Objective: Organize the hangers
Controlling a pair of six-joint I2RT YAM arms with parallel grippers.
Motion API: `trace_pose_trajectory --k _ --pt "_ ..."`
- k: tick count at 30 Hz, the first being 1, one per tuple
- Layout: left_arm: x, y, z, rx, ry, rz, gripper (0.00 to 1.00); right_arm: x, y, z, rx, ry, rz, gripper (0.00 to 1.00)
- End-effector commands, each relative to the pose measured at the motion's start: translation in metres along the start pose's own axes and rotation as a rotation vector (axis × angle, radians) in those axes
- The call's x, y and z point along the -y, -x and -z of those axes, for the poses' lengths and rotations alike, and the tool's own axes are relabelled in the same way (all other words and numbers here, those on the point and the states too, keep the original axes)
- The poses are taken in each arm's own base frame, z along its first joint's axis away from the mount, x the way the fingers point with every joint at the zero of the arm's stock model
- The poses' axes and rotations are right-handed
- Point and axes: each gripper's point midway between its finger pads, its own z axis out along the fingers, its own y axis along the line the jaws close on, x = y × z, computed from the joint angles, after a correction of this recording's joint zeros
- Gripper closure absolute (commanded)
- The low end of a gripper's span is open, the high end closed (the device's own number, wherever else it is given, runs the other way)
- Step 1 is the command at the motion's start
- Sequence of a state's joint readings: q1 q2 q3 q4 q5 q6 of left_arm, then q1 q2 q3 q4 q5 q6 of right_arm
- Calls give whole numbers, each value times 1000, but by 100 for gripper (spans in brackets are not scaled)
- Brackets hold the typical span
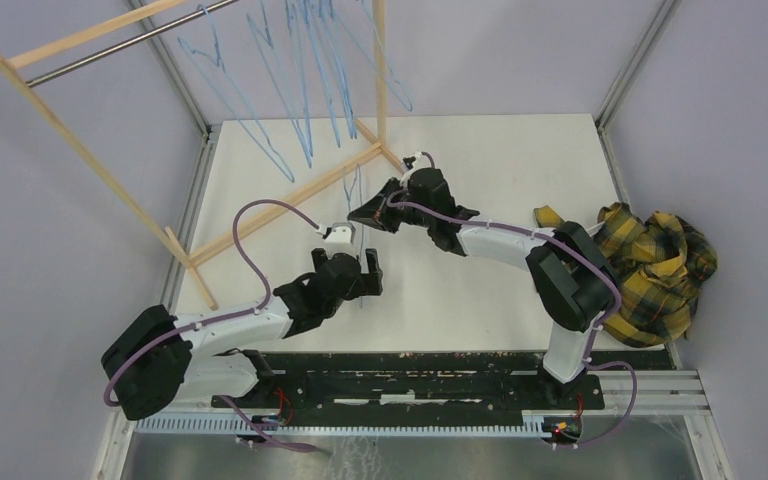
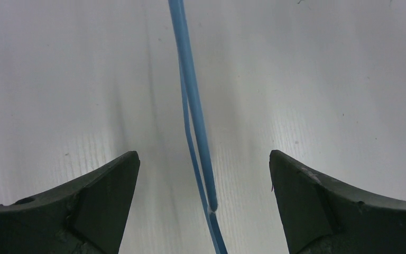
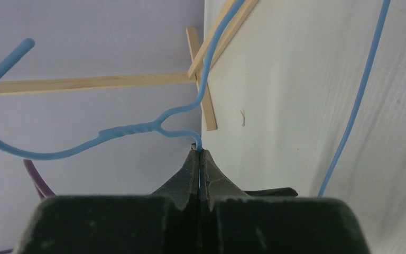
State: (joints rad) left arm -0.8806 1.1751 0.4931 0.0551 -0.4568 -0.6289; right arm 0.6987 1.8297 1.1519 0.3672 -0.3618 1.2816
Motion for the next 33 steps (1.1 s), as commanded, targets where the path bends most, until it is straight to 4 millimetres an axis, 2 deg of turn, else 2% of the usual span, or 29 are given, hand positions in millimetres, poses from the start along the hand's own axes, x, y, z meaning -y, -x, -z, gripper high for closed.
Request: trace_pose_trajectory --k 1,3,4,6,7,10,11,13,14,15,16,18,22,26,29,33 --pt "6 34 -5 142 74 70 8 -48 -6 22 -25 135 8 99" --pt "6 34 -5 148 82 68 29 -45 -10 25 -38 130 0 99" --pt "6 35 -4 152 86 67 44 -42 -12 27 -44 126 -5 99" --pt "3 36 -3 158 95 60 89 -40 -15 30 -51 129 -12 99" --pt "2 36 -2 160 103 61 96 -40 -16 32 -55 130 -10 99" --pt "-11 35 1 155 162 63 97 -34 -20 36 -71 102 13 99" --pt "-19 35 5 155 205 77 97 -27 -21 38 -76 73 23 93" --pt "-38 34 15 156 302 100 97 -8 -20 47 -73 -17 71 60" --pt "-47 35 21 158 347 116 97 8 -16 53 -62 -93 104 28" --pt "-57 35 28 159 391 129 97 21 -10 62 -39 -164 152 4" --pt "-65 37 36 165 429 144 97 33 -5 72 -20 -234 198 1" --pt "-83 36 53 174 501 174 97 51 7 93 23 -353 294 0" --pt "-102 52 80 254 543 245 97 64 23 132 68 -511 483 0" --pt "-113 87 112 368 574 284 97 72 30 160 78 -610 598 0" --pt "-122 115 136 439 641 250 97 85 32 174 59 -691 659 0" --pt "-120 153 159 512 680 203 97 97 32 187 36 -752 704 0"
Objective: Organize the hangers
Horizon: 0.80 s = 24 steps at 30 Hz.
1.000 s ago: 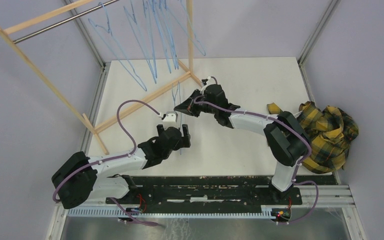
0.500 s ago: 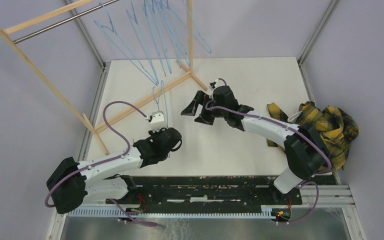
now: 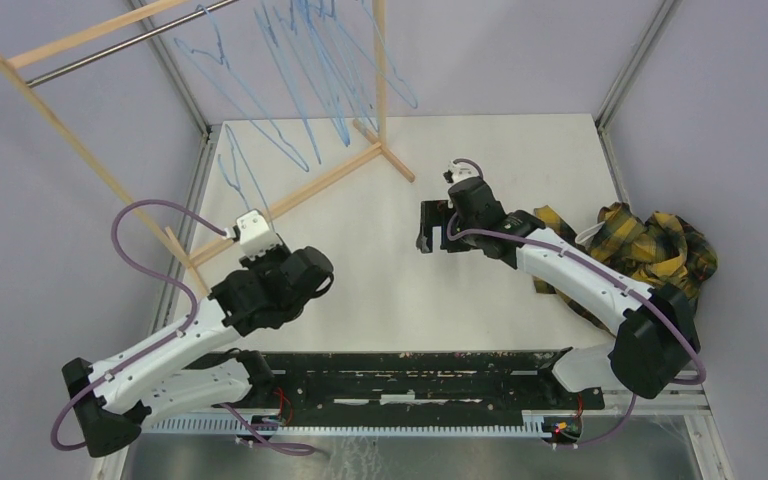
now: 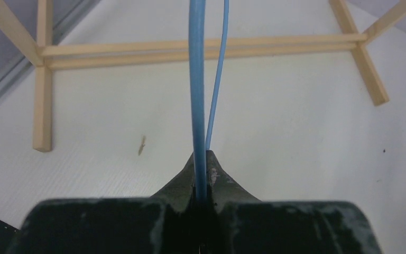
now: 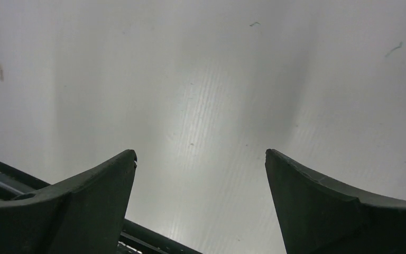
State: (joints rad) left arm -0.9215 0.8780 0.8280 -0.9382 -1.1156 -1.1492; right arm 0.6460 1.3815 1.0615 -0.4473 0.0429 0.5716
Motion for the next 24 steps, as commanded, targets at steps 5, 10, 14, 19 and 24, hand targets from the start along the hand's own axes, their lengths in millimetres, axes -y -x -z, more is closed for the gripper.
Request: trace_pose_trajectory --k 5,10,14,19,24 --pt "-1 128 10 270 113 -43 97 47 -4 16 15 -196 173 0" --pt "-1 187 -12 301 148 -51 97 56 -8 14 7 -229 190 0" --pt "5 213 -37 291 155 -84 97 55 -10 10 7 -221 189 0" --pt "19 235 -64 283 145 -83 97 61 -6 7 8 -240 192 0" --pt "24 240 -93 251 136 -73 97 66 -2 8 13 -245 182 0"
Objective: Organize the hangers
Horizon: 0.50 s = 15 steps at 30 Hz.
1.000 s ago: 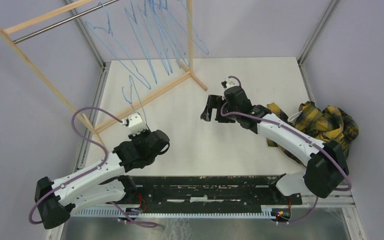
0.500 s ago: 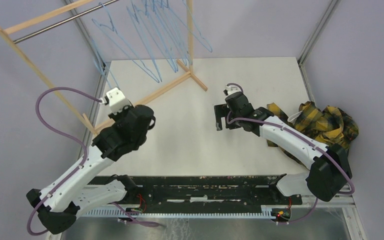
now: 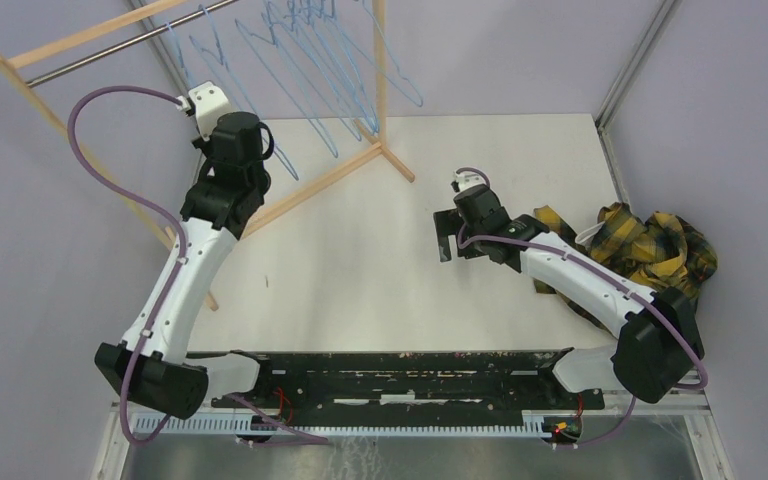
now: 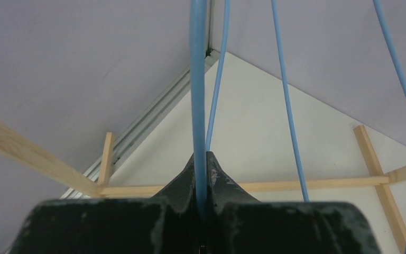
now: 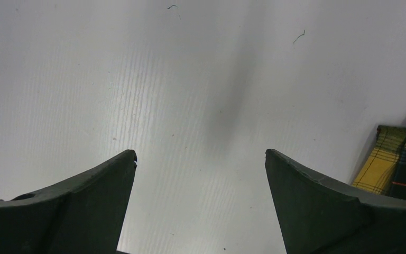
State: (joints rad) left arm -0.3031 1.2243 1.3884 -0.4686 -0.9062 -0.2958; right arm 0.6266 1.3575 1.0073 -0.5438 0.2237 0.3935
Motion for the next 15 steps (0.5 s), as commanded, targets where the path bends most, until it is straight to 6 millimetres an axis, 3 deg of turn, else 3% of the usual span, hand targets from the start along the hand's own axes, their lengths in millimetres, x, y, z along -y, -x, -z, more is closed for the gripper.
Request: trace_pose_trajectory --k 1,6,11,15 --pt "11 26 -18 28 -61 36 97 8 14 0 48 -20 -1 0" --pt "6 22 -40 -6 -39 40 97 11 11 -4 39 -16 -11 0" --pt "-2 -8 -55 -79 -24 21 97 10 5 -12 18 -2 -27 0" --pt "-2 -32 -54 -118 -42 12 97 10 0 -17 4 3 -30 0"
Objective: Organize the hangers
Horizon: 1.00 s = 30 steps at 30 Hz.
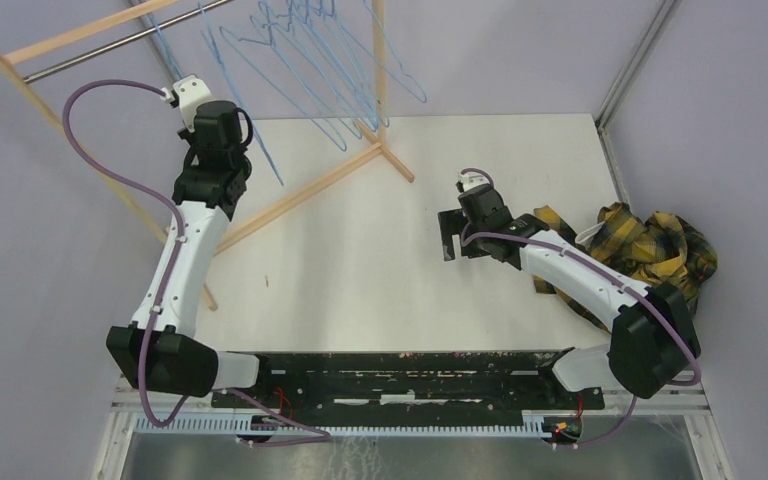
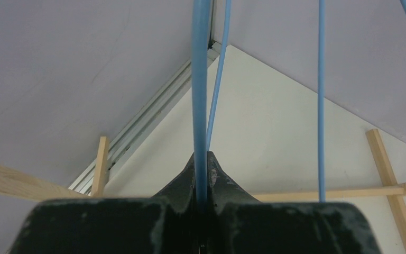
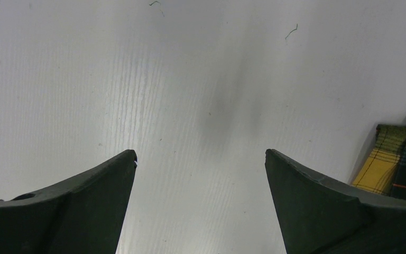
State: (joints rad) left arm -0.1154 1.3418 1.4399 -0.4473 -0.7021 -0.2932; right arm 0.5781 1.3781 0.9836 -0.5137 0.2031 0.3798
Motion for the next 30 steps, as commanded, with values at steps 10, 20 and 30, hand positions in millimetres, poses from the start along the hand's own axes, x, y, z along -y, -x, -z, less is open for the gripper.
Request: trace_pose_trajectory --k 10,20,30 --pt "6 -16 32 -33 -197 24 9 -4 7 -3 50 35 -10 0" --pt "5 -78 69 -159 -371 49 1 -2 -2 -9 42 30 -33 0" --pt "-19 -183 97 -282 -451 62 1 10 -18 -17 9 -31 -16 0"
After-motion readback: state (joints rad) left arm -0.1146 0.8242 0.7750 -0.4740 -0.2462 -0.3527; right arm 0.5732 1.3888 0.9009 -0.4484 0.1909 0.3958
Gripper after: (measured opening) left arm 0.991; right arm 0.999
